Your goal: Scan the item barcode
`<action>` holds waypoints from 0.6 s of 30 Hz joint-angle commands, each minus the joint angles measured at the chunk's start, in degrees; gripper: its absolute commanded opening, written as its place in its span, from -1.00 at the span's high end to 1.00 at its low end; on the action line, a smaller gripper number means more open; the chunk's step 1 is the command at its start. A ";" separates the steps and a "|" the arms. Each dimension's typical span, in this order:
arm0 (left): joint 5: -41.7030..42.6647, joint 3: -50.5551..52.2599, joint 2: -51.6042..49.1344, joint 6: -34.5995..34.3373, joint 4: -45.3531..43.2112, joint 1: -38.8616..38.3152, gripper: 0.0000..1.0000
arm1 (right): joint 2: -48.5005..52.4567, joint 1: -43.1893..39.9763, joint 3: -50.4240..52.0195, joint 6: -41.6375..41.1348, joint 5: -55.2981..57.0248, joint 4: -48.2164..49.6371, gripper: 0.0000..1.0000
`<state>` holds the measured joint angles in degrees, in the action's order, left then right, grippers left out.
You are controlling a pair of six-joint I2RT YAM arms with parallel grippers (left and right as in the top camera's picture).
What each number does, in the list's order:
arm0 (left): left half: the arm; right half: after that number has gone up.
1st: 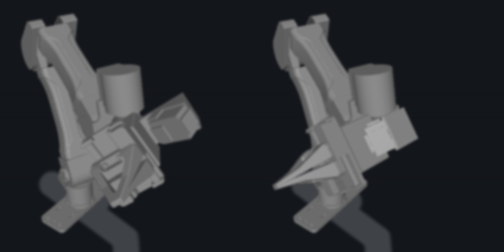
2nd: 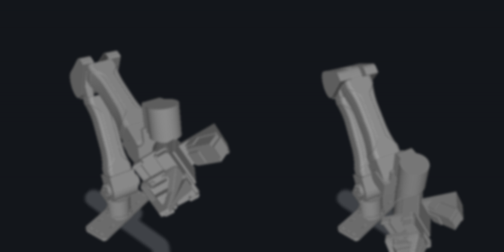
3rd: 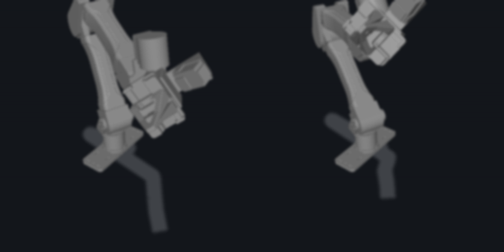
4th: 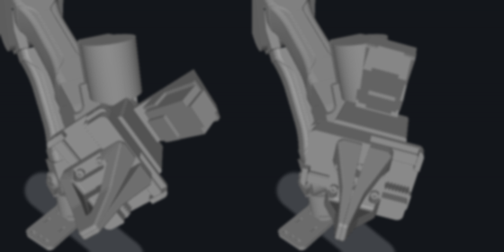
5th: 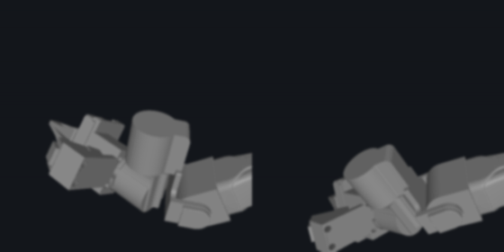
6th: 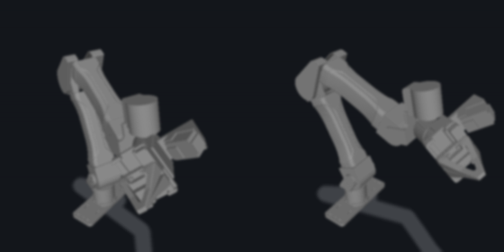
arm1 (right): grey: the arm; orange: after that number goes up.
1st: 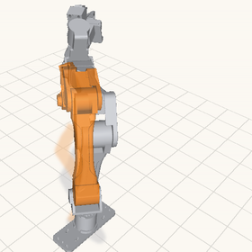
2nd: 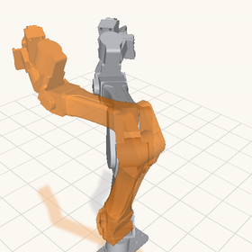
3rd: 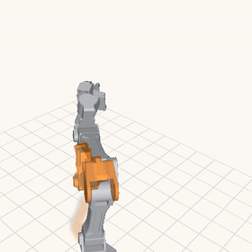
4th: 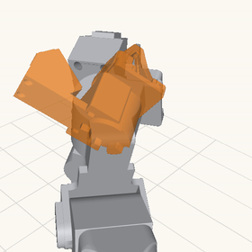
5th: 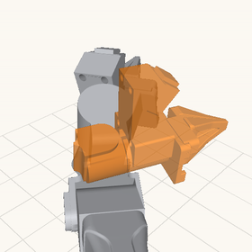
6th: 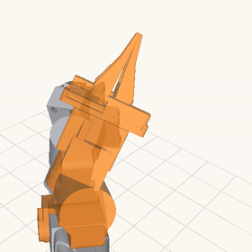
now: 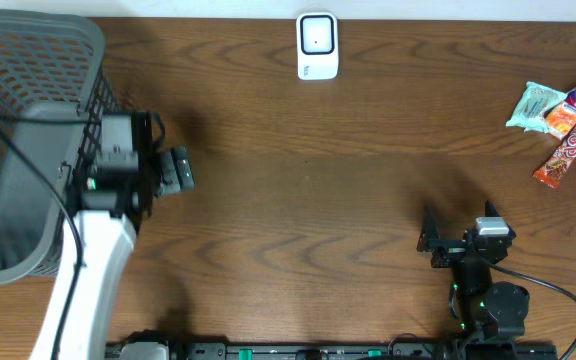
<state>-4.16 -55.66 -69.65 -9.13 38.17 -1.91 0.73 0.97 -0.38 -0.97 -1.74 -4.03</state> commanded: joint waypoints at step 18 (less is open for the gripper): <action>7.69 40.94 40.79 9.99 -29.55 0.22 -0.96 | -0.42 -0.50 0.00 0.61 -0.28 -0.31 -0.99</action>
<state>2.94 -16.40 -32.91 0.05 9.15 -1.91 0.69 0.97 -0.38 -0.97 -1.74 -4.08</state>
